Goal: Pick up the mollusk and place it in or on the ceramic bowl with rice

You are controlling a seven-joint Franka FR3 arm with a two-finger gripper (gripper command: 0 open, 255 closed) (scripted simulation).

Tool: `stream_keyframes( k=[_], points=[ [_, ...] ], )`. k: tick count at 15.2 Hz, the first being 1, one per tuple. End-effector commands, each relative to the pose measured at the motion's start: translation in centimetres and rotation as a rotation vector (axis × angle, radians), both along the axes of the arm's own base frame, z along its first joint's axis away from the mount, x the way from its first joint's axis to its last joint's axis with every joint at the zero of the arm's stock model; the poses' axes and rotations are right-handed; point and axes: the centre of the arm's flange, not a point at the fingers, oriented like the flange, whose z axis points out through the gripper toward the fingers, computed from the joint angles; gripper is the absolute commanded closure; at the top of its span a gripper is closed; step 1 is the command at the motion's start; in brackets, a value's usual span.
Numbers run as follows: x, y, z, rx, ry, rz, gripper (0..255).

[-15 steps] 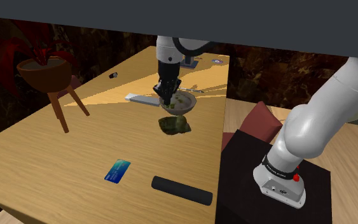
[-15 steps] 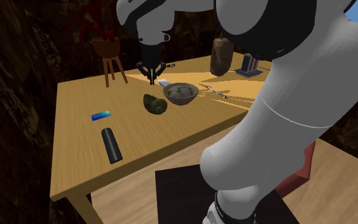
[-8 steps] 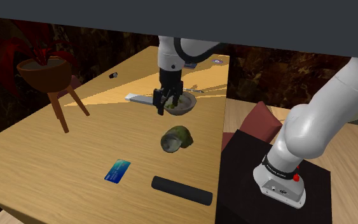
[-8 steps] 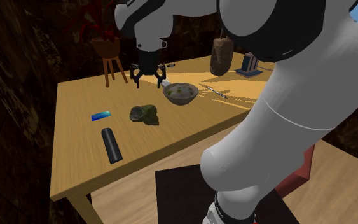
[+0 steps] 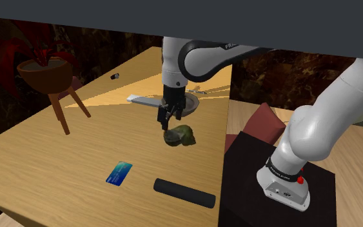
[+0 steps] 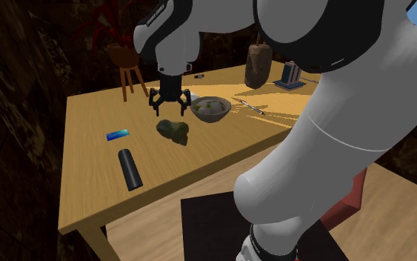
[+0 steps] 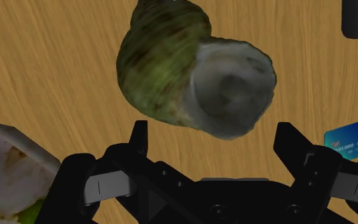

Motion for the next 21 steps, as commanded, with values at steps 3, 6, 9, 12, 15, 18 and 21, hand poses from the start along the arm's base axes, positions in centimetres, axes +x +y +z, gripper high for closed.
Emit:
stream_keyframes(
  k=[3,6,9,12,15,18,21],
  points=[
    [-0.1,0.1,-0.7,0.0,0.0,0.0,0],
    [-0.1,0.1,-0.7,0.0,0.0,0.0,0],
    [-0.1,0.1,-0.7,0.0,0.0,0.0,0],
    [-0.1,0.1,-0.7,0.0,0.0,0.0,255],
    [-0.1,0.1,-0.7,0.0,0.0,0.0,255],
    [-0.1,0.1,-0.7,0.0,0.0,0.0,255],
    [-1.1,2.6,-0.2,-0.093,-0.03,0.059,0]
  ],
)
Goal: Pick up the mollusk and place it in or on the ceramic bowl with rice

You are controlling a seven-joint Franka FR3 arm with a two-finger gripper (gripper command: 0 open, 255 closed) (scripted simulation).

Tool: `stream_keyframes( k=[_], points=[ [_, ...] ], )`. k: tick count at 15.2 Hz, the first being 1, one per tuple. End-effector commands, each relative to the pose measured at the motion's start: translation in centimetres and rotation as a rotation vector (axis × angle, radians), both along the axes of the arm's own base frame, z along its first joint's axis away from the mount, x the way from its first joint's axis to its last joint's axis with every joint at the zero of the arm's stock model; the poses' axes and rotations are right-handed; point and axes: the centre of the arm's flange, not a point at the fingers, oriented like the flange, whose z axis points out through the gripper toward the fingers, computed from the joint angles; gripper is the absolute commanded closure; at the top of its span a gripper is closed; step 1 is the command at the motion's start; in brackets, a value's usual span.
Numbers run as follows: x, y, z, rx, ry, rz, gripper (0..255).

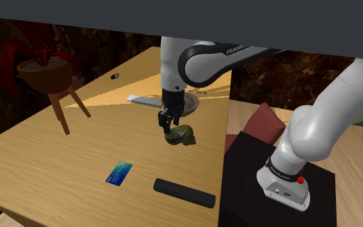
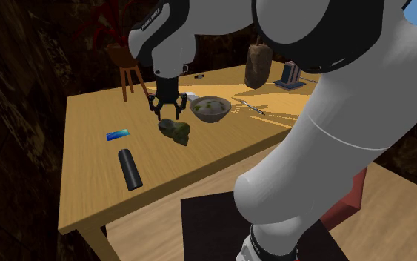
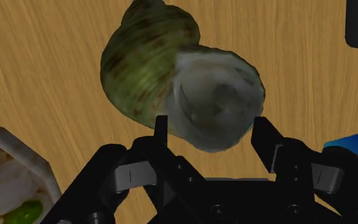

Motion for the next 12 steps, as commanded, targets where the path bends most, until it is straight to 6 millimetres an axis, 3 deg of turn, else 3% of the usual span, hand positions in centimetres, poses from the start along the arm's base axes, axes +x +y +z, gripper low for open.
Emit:
stream_keyframes(
  k=[1,4,12],
  points=[
    [-1.7,3.7,0.6,-0.15,-0.05,0.093,0],
    [-5.8,10.4,0.1,-0.412,-0.134,0.26,0],
    [-5.3,9.2,-3.7,-0.412,-0.134,0.26,0]
  ],
)
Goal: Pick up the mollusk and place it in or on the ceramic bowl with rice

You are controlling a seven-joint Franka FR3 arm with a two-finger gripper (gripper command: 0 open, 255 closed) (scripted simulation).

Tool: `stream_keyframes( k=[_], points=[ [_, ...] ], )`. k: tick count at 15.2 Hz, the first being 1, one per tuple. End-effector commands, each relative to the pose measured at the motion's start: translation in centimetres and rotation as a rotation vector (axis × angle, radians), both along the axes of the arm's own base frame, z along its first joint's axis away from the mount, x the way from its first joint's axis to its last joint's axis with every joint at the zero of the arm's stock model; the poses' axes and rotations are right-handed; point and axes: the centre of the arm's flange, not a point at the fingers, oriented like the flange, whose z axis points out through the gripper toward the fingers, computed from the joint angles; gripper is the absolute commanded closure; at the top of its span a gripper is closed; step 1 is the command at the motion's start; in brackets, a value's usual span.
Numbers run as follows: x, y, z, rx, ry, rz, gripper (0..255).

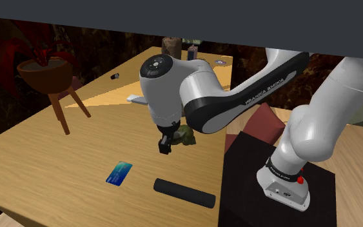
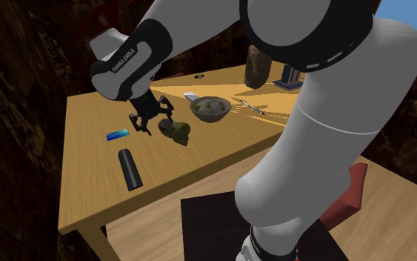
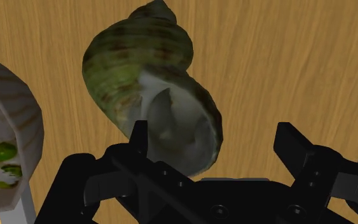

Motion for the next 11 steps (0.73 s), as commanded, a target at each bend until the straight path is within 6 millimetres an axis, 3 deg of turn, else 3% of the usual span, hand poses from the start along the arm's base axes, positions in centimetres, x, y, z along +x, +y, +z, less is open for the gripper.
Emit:
stream_keyframes(
  k=[1,7,8,11],
  points=[
    [0.03,-0.2,-0.4,0.0,-0.001,0.0,0],
    [0.04,-0.2,-0.39,0.0,-0.001,0.0,0],
    [0.04,-0.2,-0.39,0.0,-0.001,0.0,255],
    [0.04,-0.2,-0.39,0.0,-0.001,0.0,255]
  ],
)
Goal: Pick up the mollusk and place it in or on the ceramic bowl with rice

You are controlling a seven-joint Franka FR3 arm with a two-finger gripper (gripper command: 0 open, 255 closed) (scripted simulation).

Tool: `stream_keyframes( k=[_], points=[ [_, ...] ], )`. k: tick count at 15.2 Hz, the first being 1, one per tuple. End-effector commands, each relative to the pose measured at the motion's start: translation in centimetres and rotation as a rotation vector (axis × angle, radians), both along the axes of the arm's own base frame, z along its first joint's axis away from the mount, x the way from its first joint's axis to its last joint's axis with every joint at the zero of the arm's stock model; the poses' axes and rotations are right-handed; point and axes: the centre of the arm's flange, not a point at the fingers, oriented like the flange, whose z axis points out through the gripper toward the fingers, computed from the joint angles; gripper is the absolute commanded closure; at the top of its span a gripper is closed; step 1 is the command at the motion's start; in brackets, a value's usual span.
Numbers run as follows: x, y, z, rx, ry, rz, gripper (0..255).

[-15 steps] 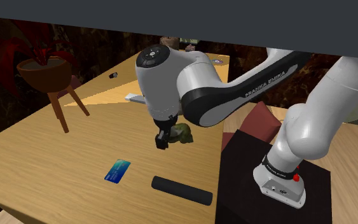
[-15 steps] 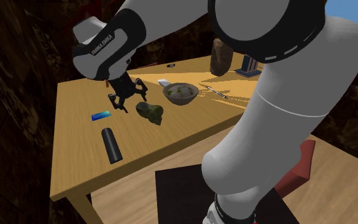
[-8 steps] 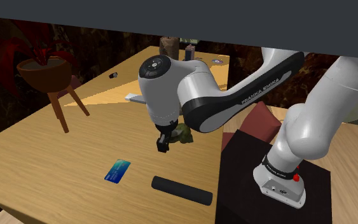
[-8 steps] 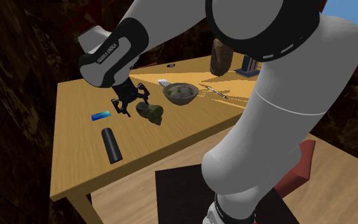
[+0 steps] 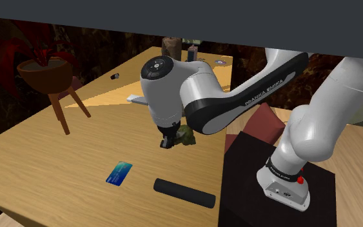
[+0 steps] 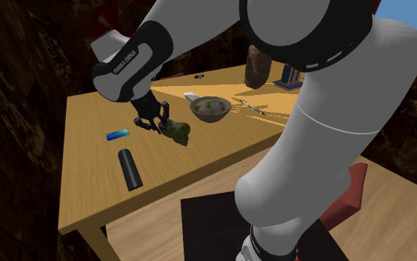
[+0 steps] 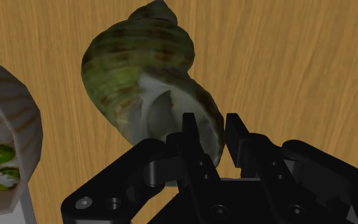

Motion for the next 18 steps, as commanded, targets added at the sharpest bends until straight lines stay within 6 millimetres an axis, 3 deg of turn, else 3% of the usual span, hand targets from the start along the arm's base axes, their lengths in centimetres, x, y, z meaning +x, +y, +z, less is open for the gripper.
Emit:
stream_keyframes(
  k=[1,6,18],
  points=[
    [0.0,0.0,0.0,0.0,0.001,0.0,255],
    [0.0,0.0,0.0,0.0,0.001,0.0,255],
    [0.0,0.0,6.3,0.0,0.001,0.0,255]
  ],
)
